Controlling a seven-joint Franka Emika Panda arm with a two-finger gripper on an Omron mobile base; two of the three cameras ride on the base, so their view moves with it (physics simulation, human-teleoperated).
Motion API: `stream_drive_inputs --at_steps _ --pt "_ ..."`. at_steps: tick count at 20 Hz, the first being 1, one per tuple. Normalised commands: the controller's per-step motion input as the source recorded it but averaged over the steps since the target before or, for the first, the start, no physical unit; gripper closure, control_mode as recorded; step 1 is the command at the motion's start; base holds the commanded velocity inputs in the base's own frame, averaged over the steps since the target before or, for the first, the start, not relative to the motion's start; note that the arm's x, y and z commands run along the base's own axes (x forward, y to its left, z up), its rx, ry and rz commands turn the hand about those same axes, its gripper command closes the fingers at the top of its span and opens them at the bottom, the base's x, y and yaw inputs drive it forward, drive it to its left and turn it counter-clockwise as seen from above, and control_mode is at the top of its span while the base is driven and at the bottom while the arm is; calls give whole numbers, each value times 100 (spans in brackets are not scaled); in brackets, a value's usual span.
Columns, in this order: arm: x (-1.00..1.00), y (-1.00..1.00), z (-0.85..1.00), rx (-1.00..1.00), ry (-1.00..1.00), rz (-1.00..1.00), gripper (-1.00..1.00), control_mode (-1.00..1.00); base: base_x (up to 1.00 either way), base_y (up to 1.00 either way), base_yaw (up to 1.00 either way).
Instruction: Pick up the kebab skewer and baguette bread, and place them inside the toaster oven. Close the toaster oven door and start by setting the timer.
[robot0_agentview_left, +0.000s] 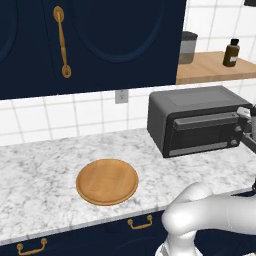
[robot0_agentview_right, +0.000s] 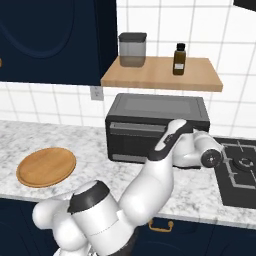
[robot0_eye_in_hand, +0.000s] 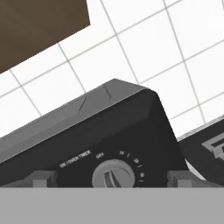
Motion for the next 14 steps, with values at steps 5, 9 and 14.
stream_drive_inputs --at_steps 5,9,14 --pt "0 0 -11 0 0 0 -100 -100 0 0 0" --pt "4 0 -6 0 -1 0 -100 -100 0 0 0" --pt "9 1 0 0 0 0 -100 -100 0 0 0"
